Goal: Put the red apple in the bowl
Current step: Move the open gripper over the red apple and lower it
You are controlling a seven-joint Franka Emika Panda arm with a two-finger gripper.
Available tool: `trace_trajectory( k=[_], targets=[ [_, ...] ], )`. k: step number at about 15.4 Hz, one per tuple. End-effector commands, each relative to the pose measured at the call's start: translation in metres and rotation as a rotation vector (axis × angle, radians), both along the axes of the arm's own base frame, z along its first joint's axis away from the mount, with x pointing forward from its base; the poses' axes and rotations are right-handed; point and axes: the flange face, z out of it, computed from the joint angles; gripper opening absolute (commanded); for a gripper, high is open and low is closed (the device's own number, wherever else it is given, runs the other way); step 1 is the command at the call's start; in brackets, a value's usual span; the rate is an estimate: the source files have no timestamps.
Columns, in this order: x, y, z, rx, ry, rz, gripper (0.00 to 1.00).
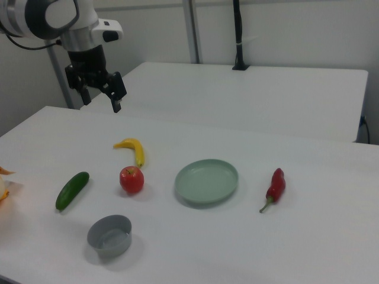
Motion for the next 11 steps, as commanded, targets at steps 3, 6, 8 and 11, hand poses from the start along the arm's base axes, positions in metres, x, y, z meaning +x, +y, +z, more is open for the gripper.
trace_trajectory(
  k=[3,6,8,11],
  targets=[
    [-0.001,0.002,-0.002,0.020,-0.014,0.013,1.00],
    [0.001,0.001,-0.004,0.020,-0.010,0.013,1.00],
    [0.003,0.001,-0.008,0.019,-0.006,0.020,1.00],
    [0.020,0.004,-0.023,0.022,-0.033,0.016,1.00]
  ],
)
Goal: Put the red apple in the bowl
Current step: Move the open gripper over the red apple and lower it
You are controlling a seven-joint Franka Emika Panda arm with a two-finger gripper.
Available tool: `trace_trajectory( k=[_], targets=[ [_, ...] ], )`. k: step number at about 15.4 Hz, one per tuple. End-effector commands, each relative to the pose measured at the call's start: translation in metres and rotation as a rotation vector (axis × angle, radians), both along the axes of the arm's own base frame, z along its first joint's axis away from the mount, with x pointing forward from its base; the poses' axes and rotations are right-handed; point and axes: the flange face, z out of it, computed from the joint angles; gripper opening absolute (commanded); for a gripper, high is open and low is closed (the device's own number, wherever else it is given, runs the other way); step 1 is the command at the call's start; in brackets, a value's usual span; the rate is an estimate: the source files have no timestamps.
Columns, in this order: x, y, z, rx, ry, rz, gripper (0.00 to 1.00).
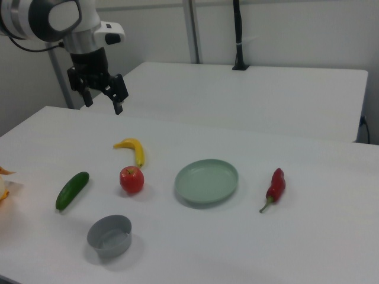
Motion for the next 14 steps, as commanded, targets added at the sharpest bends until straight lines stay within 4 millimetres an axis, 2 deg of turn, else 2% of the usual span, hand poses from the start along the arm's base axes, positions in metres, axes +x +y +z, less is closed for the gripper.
trace_trajectory(
  k=[1,5,9,14],
  targets=[
    [0.023,0.005,-0.025,0.022,-0.043,0.014,1.00],
    [0.046,0.016,-0.056,0.020,-0.058,0.025,1.00],
    [0.068,0.041,-0.096,0.016,-0.065,0.059,1.00],
    [0.079,0.061,-0.142,-0.016,-0.017,0.111,1.00]
  ],
)
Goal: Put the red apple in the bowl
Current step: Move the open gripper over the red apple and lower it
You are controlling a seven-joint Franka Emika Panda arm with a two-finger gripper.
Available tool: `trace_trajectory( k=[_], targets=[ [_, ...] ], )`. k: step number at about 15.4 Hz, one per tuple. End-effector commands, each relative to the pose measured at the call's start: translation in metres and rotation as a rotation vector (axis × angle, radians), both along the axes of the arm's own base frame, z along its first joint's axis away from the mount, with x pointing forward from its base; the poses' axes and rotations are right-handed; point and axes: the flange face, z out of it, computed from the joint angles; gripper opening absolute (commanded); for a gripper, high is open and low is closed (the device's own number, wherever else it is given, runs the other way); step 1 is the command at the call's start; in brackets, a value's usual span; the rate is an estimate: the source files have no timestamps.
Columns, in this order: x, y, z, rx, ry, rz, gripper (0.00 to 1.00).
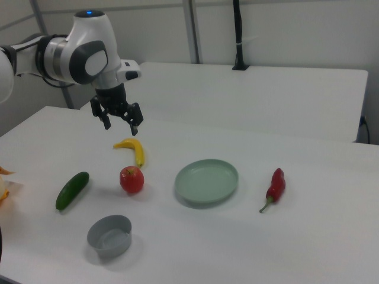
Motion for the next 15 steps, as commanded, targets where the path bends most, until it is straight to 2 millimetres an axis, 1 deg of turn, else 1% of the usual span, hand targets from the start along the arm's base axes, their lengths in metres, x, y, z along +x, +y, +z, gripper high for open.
trace_trajectory(
  k=[1,3,5,7,8,9,11,12,15],
  targets=[
    [0.002,0.008,-0.022,-0.023,0.013,0.054,1.00],
    [0.003,0.009,-0.040,-0.042,0.041,0.067,1.00],
    [-0.001,0.014,-0.057,-0.081,0.066,0.095,1.00],
    [-0.006,0.014,-0.076,-0.126,0.092,0.131,1.00],
    [-0.005,0.015,-0.082,-0.133,0.085,0.147,1.00],
    [-0.005,0.015,-0.093,-0.133,0.077,0.158,1.00],
    [-0.005,0.014,-0.107,-0.143,0.063,0.170,1.00],
    [-0.003,0.015,-0.118,-0.152,0.060,0.178,1.00],
    [-0.001,0.026,-0.140,-0.161,0.062,0.203,1.00]
  ],
)
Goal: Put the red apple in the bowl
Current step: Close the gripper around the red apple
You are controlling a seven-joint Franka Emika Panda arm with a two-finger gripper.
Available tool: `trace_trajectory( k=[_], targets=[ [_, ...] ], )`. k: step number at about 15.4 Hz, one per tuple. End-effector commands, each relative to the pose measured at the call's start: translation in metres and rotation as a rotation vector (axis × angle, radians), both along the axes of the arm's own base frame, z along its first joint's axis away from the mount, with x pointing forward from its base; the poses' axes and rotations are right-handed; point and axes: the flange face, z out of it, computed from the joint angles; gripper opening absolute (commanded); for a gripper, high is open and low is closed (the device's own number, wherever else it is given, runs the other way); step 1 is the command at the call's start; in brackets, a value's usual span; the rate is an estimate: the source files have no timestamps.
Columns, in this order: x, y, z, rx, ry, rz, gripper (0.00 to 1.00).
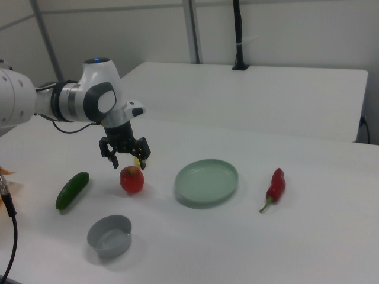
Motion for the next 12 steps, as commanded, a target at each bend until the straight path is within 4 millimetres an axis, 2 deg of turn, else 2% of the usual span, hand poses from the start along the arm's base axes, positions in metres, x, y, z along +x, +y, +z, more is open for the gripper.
trace_trajectory(
  k=[1,7,12],
  targets=[
    [0.000,0.012,-0.024,-0.022,-0.010,0.052,1.00],
    [0.000,0.013,-0.041,-0.040,0.008,0.065,1.00],
    [0.000,0.015,-0.043,-0.049,0.010,0.071,1.00]
  ],
)
